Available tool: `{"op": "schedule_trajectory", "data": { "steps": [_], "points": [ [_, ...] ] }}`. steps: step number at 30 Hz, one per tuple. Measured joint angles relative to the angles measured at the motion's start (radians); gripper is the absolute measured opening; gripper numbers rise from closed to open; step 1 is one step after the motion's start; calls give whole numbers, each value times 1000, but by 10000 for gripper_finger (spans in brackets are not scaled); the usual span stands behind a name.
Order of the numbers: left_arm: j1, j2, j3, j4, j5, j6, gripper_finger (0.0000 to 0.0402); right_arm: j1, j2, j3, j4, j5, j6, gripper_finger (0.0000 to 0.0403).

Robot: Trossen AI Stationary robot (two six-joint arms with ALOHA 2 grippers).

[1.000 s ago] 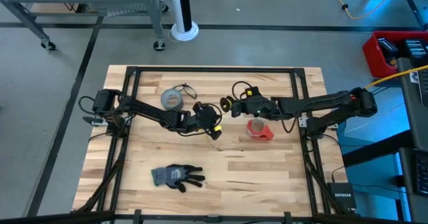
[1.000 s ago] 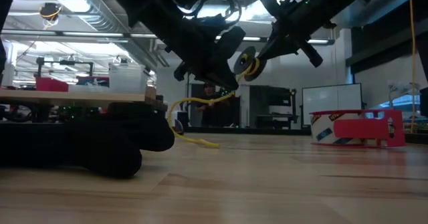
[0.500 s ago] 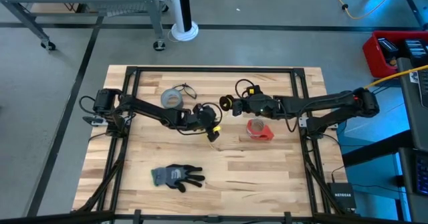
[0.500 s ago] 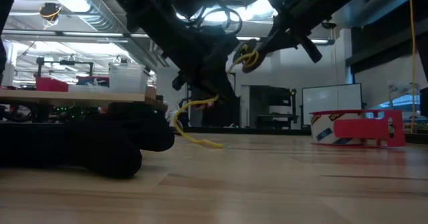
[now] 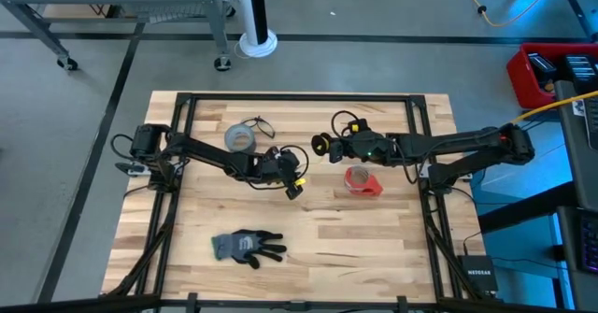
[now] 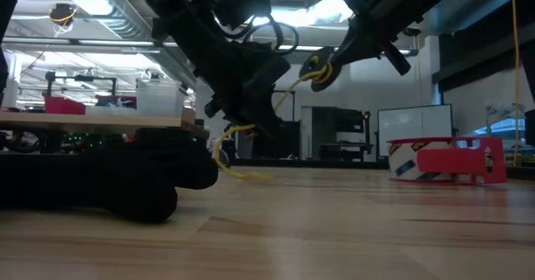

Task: Coil cords
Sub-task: Coil the yellow wire onto the spool

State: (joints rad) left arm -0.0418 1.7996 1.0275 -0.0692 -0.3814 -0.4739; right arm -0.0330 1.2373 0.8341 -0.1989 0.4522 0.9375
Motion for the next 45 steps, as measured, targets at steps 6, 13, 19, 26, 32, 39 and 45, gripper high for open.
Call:
{"op": "schedule_trajectory", "data": {
  "steps": [6, 13, 19, 26, 32, 39, 45],
  "points": [
    [0, 0, 0, 2, 0, 1, 76, 0, -24, 0, -48, 0, 0, 5],
    [4, 0, 0, 7, 0, 2, 76, 0, -25, 0, -61, 0, 0, 5],
    [13, 0, 0, 7, 0, 33, 76, 0, -25, 0, -70, 0, 0, 5],
    [10, 0, 0, 12, 0, 93, 76, 0, -25, 0, -122, 0, 2, 5],
    [-5, 0, 0, 58, 0, 195, 76, 0, -25, 0, -164, 8, 3, 5],
    [-4, 0, 0, 91, 0, 216, 76, 0, -25, 0, -171, 8, 3, 5],
    [-5, 0, 1, 90, 0, 216, 76, 0, -25, 0, -172, 8, 2, 5]
  ]
}}
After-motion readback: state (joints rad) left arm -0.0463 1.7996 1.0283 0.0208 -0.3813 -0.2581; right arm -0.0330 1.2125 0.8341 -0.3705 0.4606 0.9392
